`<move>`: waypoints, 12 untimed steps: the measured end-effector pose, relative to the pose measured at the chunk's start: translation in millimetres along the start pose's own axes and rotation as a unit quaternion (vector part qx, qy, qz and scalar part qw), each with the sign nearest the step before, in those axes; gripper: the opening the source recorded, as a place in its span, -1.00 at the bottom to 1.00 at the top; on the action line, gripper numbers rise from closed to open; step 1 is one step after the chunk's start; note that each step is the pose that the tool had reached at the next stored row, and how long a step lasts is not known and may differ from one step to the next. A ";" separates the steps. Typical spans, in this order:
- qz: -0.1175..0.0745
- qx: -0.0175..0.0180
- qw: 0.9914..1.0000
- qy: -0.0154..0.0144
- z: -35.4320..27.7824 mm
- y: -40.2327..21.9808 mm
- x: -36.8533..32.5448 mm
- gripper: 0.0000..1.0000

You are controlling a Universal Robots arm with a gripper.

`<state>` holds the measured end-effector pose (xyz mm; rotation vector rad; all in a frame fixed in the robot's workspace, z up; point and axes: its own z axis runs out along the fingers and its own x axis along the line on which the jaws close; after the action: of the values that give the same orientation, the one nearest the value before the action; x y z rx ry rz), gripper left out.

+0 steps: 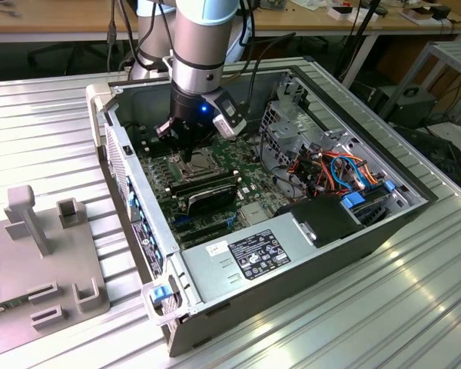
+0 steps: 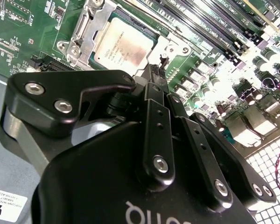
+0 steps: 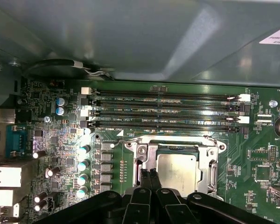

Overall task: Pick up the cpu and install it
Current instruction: 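Install the first cpu locking lever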

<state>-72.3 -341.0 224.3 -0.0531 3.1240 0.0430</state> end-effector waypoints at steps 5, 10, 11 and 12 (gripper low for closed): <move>0.000 0.000 1.000 0.000 0.0 0.0 0.5 -0.79; 0.000 0.000 1.000 0.000 0.0 0.2 7.3 -0.79; 0.000 0.000 1.000 0.000 0.0 0.3 8.9 -0.79; 0.000 0.000 1.000 0.000 0.0 0.4 10.7 -0.79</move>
<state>-83.0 -341.0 224.1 -0.0531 3.1240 0.0431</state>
